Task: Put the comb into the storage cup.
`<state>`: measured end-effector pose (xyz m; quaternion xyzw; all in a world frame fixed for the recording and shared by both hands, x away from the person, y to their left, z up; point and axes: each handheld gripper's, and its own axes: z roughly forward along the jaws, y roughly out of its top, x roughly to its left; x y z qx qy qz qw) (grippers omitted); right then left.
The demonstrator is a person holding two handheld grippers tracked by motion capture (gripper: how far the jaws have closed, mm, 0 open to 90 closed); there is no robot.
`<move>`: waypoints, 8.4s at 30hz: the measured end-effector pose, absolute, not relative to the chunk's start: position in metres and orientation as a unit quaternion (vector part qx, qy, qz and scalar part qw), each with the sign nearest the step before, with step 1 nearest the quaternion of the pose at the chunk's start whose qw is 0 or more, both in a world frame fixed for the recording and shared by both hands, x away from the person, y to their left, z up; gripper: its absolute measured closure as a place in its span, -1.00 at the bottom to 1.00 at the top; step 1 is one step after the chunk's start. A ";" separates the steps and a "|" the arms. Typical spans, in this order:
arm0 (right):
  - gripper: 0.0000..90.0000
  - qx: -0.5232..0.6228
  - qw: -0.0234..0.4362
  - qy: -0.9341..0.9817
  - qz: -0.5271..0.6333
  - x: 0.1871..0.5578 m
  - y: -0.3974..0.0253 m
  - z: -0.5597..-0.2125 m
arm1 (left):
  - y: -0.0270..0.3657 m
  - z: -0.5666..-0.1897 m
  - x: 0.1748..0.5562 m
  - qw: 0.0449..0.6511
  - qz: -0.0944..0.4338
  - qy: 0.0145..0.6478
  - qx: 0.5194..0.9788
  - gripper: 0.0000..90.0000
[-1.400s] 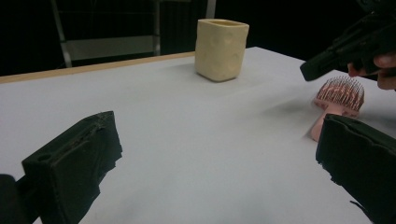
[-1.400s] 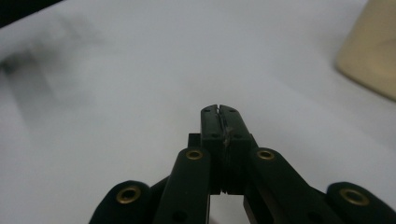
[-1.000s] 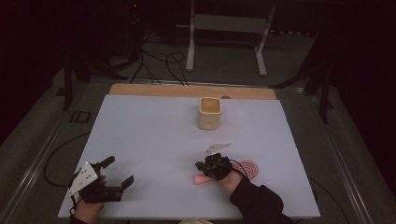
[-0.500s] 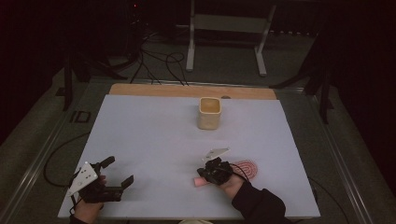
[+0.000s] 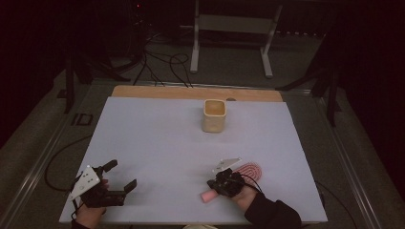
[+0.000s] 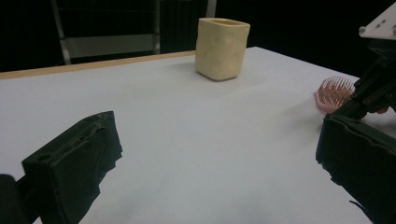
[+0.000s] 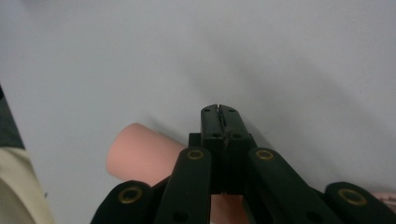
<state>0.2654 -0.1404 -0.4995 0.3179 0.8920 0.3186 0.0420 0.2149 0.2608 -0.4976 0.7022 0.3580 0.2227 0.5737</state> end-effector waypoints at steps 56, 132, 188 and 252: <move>1.00 0.324 0.043 0.922 0.210 0.223 -0.242 -0.494 | 0.261 -0.498 0.214 0.573 0.223 0.358 0.703 -1.00; -0.79 0.426 0.078 0.888 0.158 0.251 -0.319 -0.465 | 0.261 -0.498 0.215 0.572 0.222 0.362 0.701 -1.00; 0.38 0.468 0.052 0.879 0.075 0.287 -0.323 -0.486 | 0.263 -0.498 0.214 0.574 0.222 0.363 0.699 -1.00; 0.56 0.420 0.045 0.874 0.240 0.299 -0.270 -0.468 | 0.263 -0.499 0.214 0.573 0.217 0.368 0.700 -1.00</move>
